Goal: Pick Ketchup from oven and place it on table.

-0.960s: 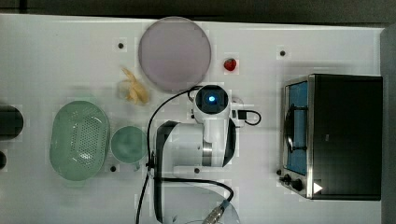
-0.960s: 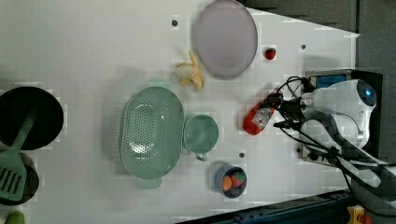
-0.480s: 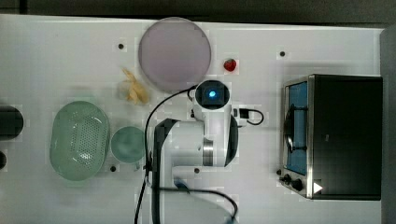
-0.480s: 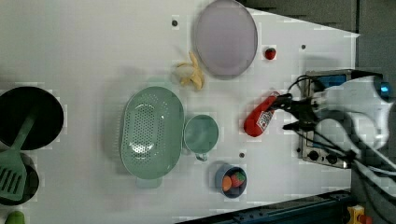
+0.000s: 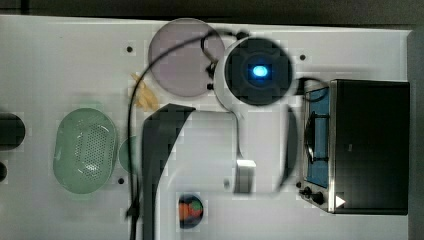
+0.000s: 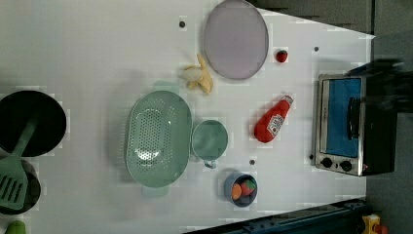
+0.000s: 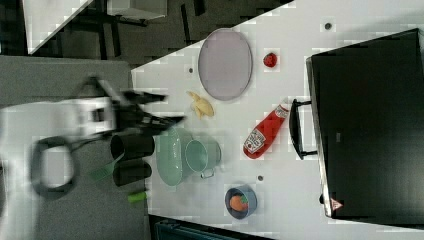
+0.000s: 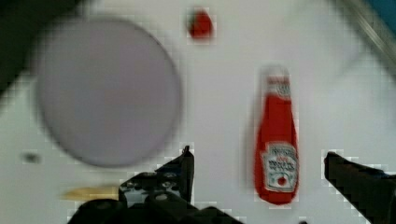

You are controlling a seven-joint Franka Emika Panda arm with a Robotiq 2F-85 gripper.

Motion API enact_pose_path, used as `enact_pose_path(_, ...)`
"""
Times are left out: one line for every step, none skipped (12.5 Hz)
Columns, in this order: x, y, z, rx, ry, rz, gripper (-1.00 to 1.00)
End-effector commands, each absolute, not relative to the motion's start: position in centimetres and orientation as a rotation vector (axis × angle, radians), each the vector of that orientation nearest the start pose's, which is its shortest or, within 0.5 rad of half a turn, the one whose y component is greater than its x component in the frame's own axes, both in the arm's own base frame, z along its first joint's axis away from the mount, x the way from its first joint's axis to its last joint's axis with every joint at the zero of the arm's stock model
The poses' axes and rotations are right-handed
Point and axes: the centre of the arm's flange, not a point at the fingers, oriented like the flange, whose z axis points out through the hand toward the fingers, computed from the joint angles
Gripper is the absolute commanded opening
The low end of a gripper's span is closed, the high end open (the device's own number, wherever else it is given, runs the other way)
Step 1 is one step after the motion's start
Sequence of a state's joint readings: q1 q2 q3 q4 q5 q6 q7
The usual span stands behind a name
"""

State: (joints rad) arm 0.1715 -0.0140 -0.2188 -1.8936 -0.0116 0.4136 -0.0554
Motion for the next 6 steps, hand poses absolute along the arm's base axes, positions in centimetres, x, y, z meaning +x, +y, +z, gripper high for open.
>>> enact_pose_path(56.7, -3.7, 56.8, -2.845, 1.235, -0.174, 1.00)
enact_pose_path(56.5, -3.7, 58.2, -2.854, 1.237, -0.144, 1.00)
enact_pose_path(56.1, -3.6, 59.2, -2.865, 1.242, -0.100, 1.00)
enact_pose_path(55.4, -3.6, 60.0, -2.883, 1.252, -0.021, 1.00)
enact_pose_path(54.6, -3.6, 60.5, -2.900, 1.260, 0.063, 1.00)
enact_pose_path(54.0, -3.5, 60.9, -2.911, 1.264, 0.126, 1.00)
